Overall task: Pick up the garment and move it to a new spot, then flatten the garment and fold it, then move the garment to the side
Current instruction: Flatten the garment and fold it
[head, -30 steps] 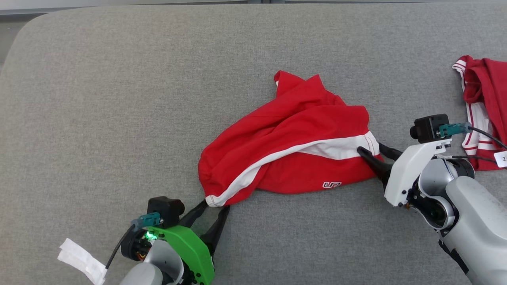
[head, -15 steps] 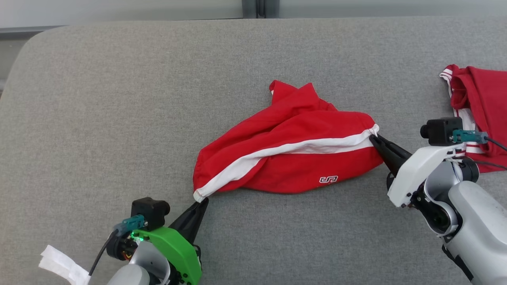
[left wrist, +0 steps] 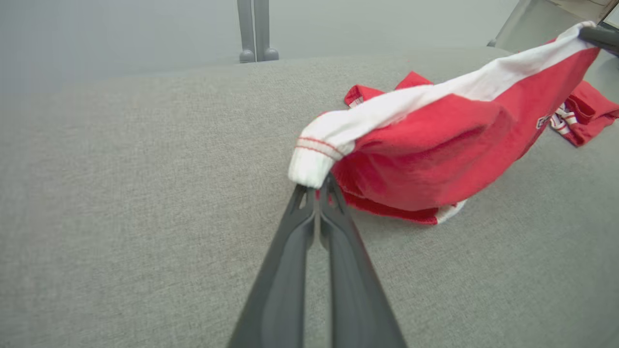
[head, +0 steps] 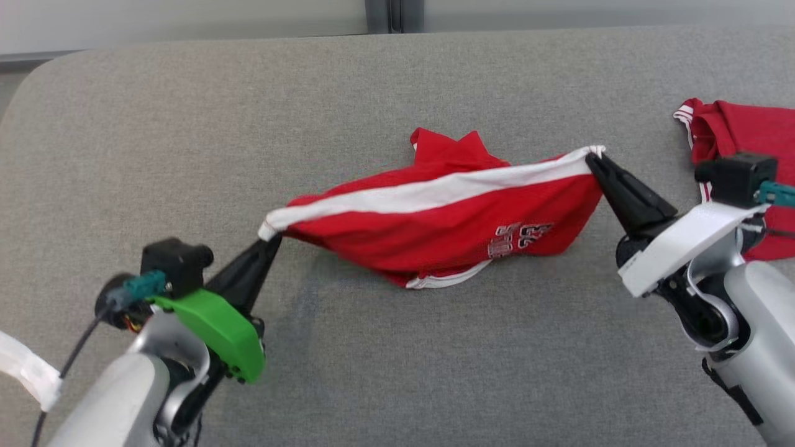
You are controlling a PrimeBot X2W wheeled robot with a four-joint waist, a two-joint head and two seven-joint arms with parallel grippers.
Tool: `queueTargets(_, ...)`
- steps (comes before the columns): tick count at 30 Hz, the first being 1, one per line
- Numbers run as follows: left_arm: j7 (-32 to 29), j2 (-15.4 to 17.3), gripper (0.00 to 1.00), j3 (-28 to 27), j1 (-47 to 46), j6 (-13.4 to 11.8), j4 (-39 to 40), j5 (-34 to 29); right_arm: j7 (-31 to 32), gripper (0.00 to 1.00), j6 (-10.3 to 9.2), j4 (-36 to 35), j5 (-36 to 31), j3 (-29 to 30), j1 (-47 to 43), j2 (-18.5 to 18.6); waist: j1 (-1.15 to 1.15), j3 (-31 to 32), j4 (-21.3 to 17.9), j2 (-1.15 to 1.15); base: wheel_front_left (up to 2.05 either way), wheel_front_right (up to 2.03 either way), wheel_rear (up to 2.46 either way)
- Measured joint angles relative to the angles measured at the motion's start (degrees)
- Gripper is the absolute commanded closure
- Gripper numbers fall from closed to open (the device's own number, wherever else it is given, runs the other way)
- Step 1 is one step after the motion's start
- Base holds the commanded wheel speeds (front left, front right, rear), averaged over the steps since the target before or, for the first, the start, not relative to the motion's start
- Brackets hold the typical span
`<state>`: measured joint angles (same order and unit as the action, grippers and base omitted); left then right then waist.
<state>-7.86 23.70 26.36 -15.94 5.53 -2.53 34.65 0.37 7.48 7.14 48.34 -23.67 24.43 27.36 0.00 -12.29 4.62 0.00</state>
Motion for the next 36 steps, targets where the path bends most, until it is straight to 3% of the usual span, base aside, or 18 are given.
queueTargets(7,-4.3,3.0,1.00,-1.4,-16.6,1.4,-0.8,1.0,0.2,1.00,0.00,-2.4,1.0,-1.3,12.2,1.2,0.00,-5.4,-0.7,0.00,0.00,0.00,0.00)
queueTargets(15,-8.8,4.2,1.00,5.8,-40.0,1.9,-8.8,6.6,-2.3,1.00,0.00,2.8,4.2,-3.6,32.5,1.3,0.01,-13.0,-1.8,0.00,0.00,0.00,0.00)
queueTargets(28,-4.0,2.8,1.00,13.2,-73.2,1.9,-24.1,13.9,-9.9,1.00,0.00,13.6,7.2,-8.7,62.7,3.6,0.01,-21.3,-3.6,0.00,0.00,0.00,0.00)
queueTargets(36,0.3,1.8,1.00,17.8,-81.2,1.9,-31.8,17.8,-12.1,1.00,0.00,18.3,9.3,-12.6,72.5,4.6,0.01,-22.2,-4.6,0.00,0.00,0.00,0.00)
